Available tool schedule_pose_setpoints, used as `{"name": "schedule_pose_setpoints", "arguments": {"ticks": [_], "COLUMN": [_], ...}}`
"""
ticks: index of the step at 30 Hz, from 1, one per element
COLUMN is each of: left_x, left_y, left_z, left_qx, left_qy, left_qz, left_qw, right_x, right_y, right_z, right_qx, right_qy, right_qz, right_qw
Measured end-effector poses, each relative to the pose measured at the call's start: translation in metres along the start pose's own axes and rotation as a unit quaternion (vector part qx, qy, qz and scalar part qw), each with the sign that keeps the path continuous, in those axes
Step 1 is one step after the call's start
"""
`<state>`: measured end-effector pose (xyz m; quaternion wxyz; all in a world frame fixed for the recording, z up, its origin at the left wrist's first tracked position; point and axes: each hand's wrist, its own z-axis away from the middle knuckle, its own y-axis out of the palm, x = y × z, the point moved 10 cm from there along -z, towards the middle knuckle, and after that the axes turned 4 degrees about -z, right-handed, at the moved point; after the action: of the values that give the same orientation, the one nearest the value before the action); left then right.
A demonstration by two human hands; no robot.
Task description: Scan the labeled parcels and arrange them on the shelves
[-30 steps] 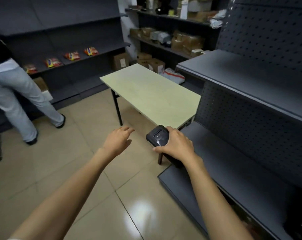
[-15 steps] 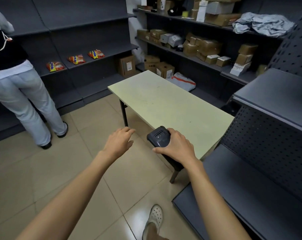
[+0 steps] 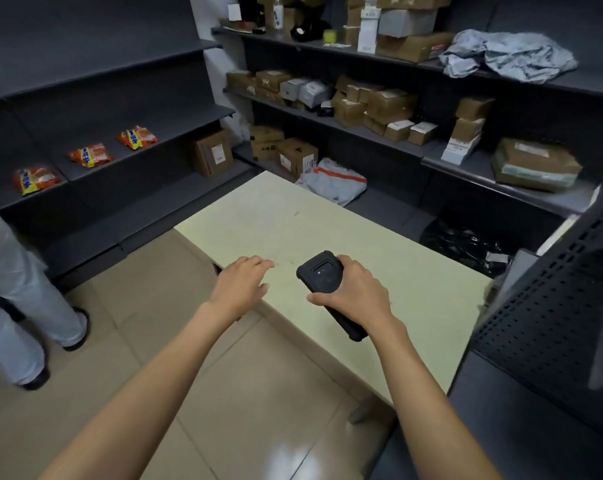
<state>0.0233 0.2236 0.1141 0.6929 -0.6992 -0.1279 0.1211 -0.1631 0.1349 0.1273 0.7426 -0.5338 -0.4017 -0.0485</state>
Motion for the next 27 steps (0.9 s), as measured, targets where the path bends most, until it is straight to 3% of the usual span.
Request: {"name": "schedule_pose_setpoints", "arguments": {"ticks": [8, 16, 27], "left_x": [-0.027, -0.056, -0.147], "left_y": [0.019, 0.037, 0.117], "left_z": [-0.126, -0.215, -0.207], "left_qx": [0.001, 0.025, 0.106], "left_qy": [0.131, 0.29, 0.466], "left_qz": [0.02, 0.007, 0.013], "left_qw": [0.991, 0.957, 0.878], "right_x": [-0.035, -0.055, -0.135], "right_y": [-0.016, -0.011, 0.042], "right_z": [-0.066, -0.093, -0.033], "right_qx": [-0.071, -0.156, -0.218], "right_qy": [0.117, 0.249, 0.421], "right_qz": [-0.011, -0.042, -0.081], "right_qw": [0.991, 0.955, 0.876]}}
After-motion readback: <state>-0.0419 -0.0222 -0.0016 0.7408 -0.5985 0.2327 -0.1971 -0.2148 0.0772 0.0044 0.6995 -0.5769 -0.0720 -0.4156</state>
